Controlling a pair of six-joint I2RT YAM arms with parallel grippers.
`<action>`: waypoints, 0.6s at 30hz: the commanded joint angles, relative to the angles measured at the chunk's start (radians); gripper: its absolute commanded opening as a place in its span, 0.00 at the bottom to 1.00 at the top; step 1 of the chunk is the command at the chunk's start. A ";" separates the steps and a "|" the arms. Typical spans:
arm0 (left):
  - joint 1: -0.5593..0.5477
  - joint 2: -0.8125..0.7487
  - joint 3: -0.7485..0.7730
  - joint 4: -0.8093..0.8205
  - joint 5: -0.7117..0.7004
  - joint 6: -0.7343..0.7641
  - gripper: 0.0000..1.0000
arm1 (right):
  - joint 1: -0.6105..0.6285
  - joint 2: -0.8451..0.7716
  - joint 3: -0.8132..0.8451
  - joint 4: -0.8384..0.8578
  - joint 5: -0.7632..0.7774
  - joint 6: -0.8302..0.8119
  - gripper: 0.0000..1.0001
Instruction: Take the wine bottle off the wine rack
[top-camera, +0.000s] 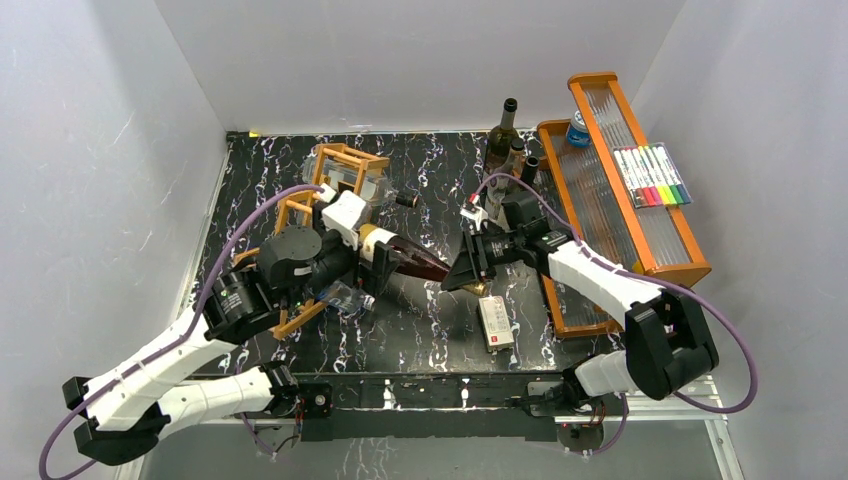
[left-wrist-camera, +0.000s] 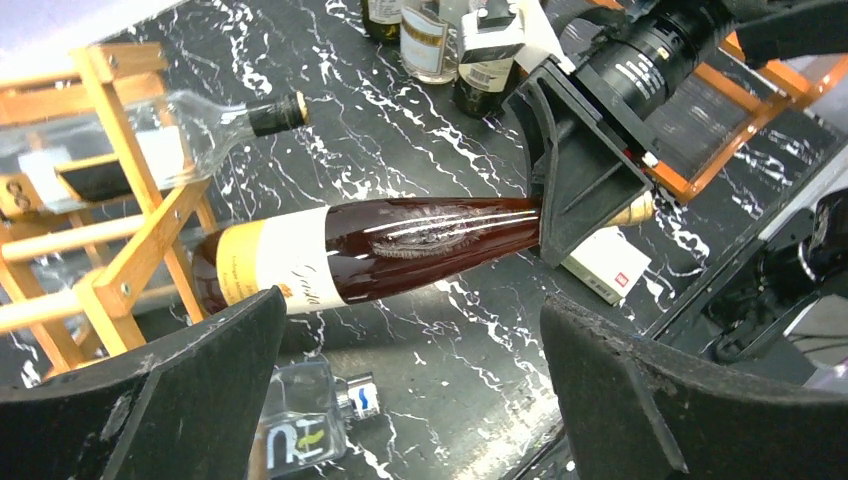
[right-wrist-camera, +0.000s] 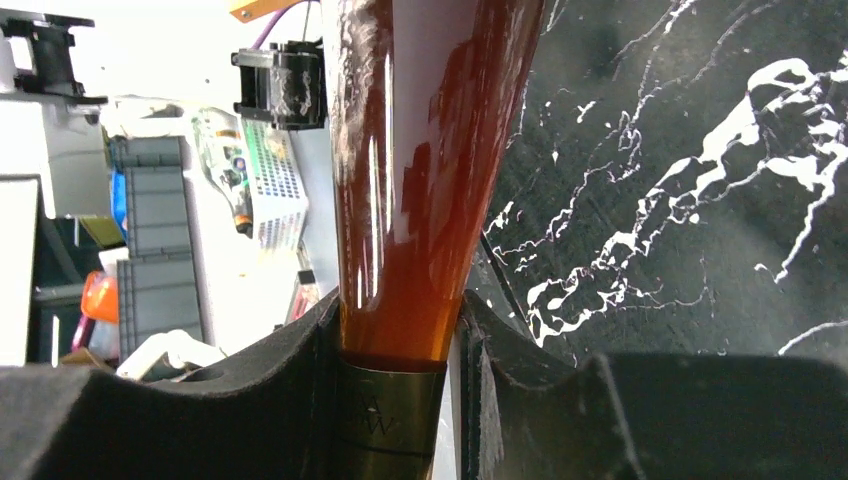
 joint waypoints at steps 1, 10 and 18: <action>0.002 0.042 0.097 -0.038 0.120 0.207 0.98 | -0.023 -0.143 0.040 0.210 -0.152 -0.025 0.00; 0.001 0.157 0.103 -0.023 0.441 0.530 0.98 | -0.028 -0.211 0.063 0.074 -0.137 -0.052 0.00; 0.000 0.281 0.073 0.079 0.583 0.686 0.98 | -0.027 -0.255 0.120 -0.136 -0.123 -0.134 0.00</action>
